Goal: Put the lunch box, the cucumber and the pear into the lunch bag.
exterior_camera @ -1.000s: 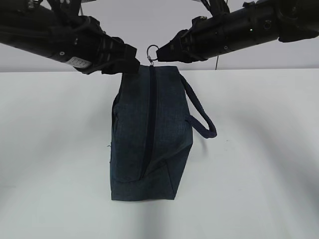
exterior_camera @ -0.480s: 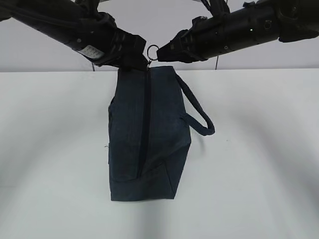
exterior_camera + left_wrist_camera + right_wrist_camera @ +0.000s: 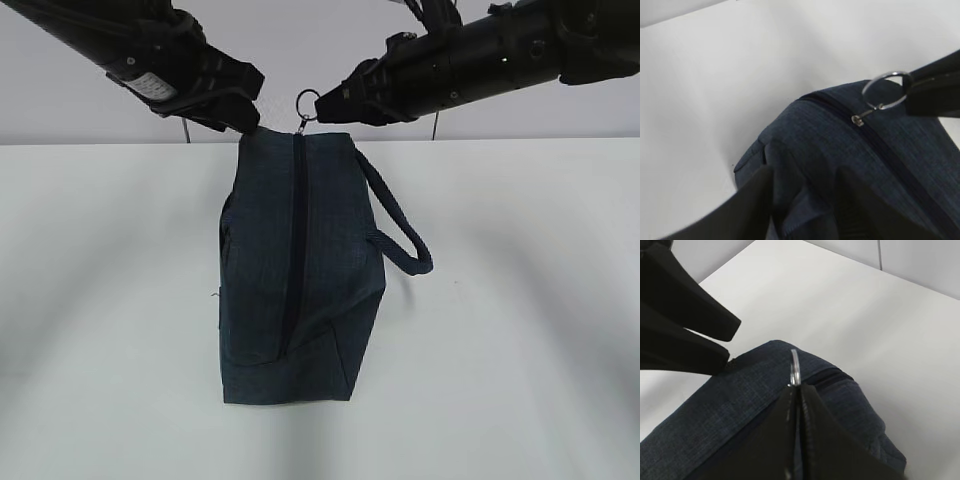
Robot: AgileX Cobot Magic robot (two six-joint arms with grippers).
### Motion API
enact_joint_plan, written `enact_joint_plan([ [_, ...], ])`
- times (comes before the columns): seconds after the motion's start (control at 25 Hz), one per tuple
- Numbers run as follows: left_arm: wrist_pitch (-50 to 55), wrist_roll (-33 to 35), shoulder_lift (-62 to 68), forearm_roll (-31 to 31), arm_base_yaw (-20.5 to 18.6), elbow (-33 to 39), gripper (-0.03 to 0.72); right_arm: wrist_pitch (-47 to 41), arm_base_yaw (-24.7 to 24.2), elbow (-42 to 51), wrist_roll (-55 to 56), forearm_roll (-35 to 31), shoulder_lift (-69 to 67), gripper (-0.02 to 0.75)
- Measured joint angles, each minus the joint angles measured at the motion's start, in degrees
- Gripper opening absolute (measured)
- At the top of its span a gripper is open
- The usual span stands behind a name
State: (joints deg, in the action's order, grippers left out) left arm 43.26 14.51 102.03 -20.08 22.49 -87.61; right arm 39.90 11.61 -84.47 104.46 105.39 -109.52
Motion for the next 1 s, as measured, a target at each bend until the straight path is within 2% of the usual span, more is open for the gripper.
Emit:
enact_joint_plan([
  [0.52, 1.06, -0.79, 3.46, -4.83, 0.0, -0.11, 0.238, -1.33, 0.0, 0.0, 0.0, 0.0, 0.0, 0.0],
  [0.6, 1.31, -0.85, 3.46, -4.77, 0.0, -0.18, 0.204, -1.45, 0.0, 0.0, 0.0, 0.0, 0.0, 0.0],
  [0.8, 2.76, 0.08, 3.46, -4.06, 0.0, -0.42, 0.05, -1.53, 0.0, 0.0, -0.26, 0.0, 0.0, 0.0],
  [1.0, 3.68, 1.77, 3.46, -4.06, 0.0, -0.49, 0.034, -1.27, 0.0, -0.42, -0.89, 0.0, -0.33, 0.0],
])
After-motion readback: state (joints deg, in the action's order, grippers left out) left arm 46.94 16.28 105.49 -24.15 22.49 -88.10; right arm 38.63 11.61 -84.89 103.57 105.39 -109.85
